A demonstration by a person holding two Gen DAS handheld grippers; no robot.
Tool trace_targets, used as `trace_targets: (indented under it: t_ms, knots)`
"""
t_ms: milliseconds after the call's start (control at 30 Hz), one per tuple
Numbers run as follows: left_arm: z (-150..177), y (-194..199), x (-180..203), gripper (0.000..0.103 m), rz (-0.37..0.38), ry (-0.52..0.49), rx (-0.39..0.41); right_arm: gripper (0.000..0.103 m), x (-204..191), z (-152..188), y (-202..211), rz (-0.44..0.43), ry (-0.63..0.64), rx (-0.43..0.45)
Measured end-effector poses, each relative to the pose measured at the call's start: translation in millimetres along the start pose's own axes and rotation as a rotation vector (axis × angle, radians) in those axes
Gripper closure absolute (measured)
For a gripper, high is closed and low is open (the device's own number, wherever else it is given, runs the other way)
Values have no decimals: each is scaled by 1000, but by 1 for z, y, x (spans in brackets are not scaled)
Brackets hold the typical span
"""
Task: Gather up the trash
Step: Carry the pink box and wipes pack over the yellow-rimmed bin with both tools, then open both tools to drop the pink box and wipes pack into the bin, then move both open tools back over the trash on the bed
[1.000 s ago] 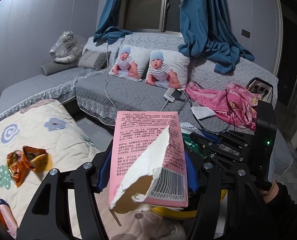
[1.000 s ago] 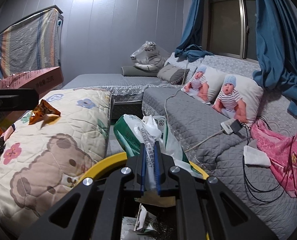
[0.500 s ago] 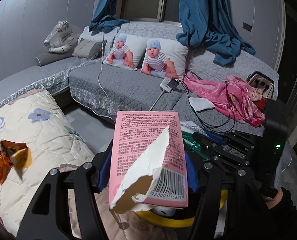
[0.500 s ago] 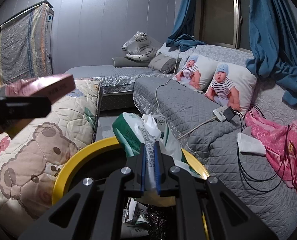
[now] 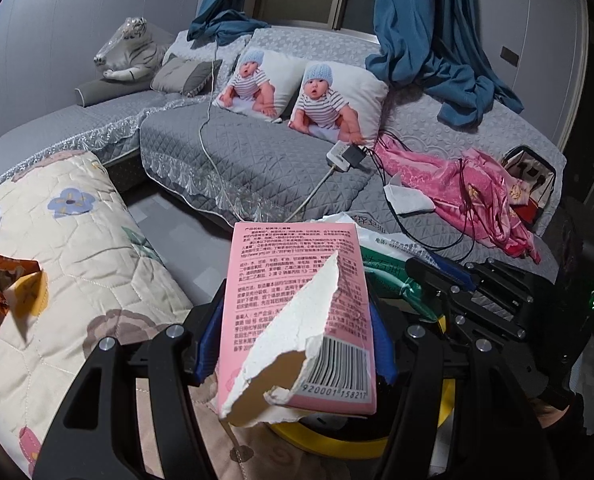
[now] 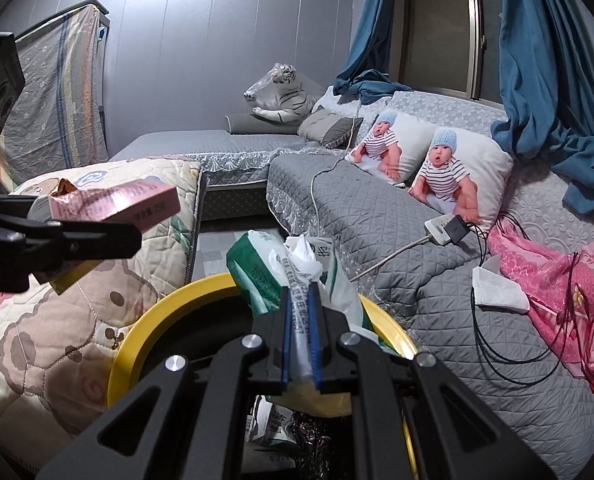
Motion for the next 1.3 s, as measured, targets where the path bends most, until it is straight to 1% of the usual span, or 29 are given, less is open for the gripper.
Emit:
trace_targets:
  t_ms: [100,233,367,633,700,767,800,833,867,900,933,967,1133,1300]
  knots:
    - [3,-4,5,45,6,-16,-13,96,0,0,4,8,3,-1]
    - [10,-13,11,45,28,-10,-44,96,4,3,6,27,-5,-16]
    - [15,-17,14,45,31,-11,-54,96,10,7,9,42,-22,-27]
    - [17,-21,17,45,28,-5,-61,96,13,10,6,42,-49,-59]
    - [17,-24,14,44,28,10,-69,95,16,10,7,45,-60,-62]
    - [17,-23,10,40,23,23,-66,95,16,8,9,41,-67,-56]
    - [16,-22,9,37,20,31,-64,93,17,6,10,38,-70,-50]
    - [16,-21,6,25,9,43,-62,90,18,3,13,29,-75,-41]
    - [15,-19,3,18,1,59,-53,82,18,1,14,30,-78,-34]
    - [15,-18,1,17,-2,68,-48,75,19,-1,16,37,-83,-23]
    - [14,-17,-1,16,0,79,-45,60,21,-4,18,47,-91,-12]
    - [14,-16,-3,13,-3,89,-46,57,21,-6,20,49,-98,-6]
    - [13,-6,-19,13,-22,135,-25,57,23,-10,21,50,-116,-5]
    - [10,11,-33,13,-55,150,15,57,17,-15,23,42,-118,3]
Point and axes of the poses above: each gripper's, at about its wrist camera, not at the fingertips, and y roughly against the way its jaws point, x to its right, z to its underside, the point moved 6 cm from there along -y, roughly the way its jaws point, and after that the axes turned 3 degrees about -z, right-handed, at the moved point
